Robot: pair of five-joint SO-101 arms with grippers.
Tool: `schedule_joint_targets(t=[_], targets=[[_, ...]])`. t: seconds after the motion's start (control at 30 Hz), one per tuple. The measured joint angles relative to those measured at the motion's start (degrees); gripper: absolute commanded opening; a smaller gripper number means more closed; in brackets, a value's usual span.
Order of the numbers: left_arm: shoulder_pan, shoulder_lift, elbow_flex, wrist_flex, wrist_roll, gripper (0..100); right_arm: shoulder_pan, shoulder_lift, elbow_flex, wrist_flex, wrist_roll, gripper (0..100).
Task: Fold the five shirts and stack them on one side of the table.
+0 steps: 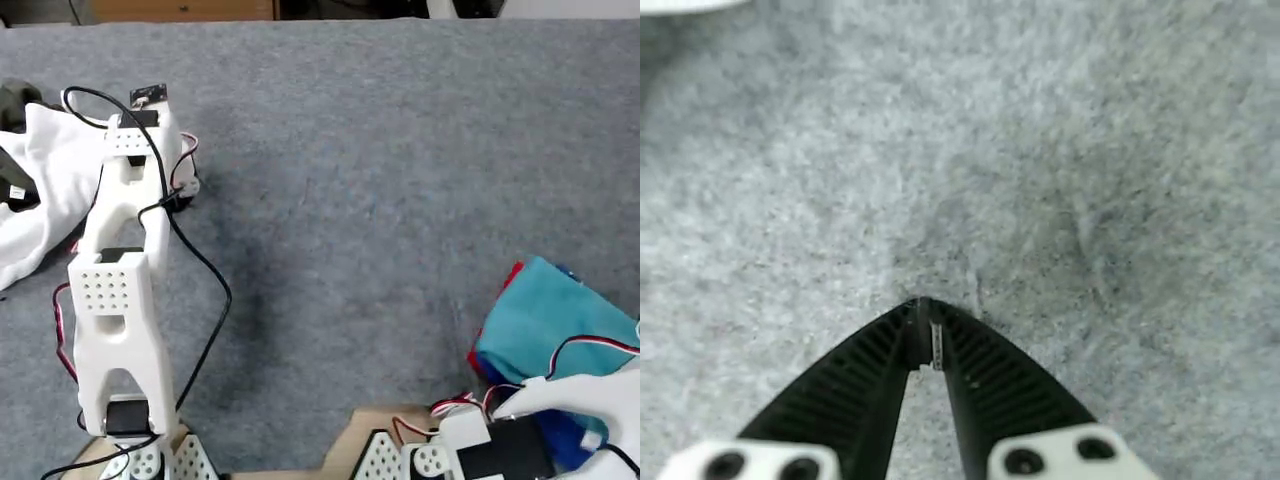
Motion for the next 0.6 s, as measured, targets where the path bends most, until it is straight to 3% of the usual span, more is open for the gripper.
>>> schedule_joint_targets(t=[0.1,0.27,0.43,0.6], targets=[[-0.44,0.0,-0.97,1.76,-1.67,2,0.0,-0.18,0.09,-0.18,0.0,54.7],[-3.6,0.18,-9.85,10.37,-3.96,2,0.0,-5.1,-1.41,1.41,0.09,51.1],[-5.1,0.18,-25.58,19.6,-5.1,2,-3.69,-11.52,-2.11,6.86,0.09,27.4],[-10.2,-0.62,-34.81,21.45,-5.27,2,-12.13,-15.65,-2.11,8.7,0.09,2.6]])
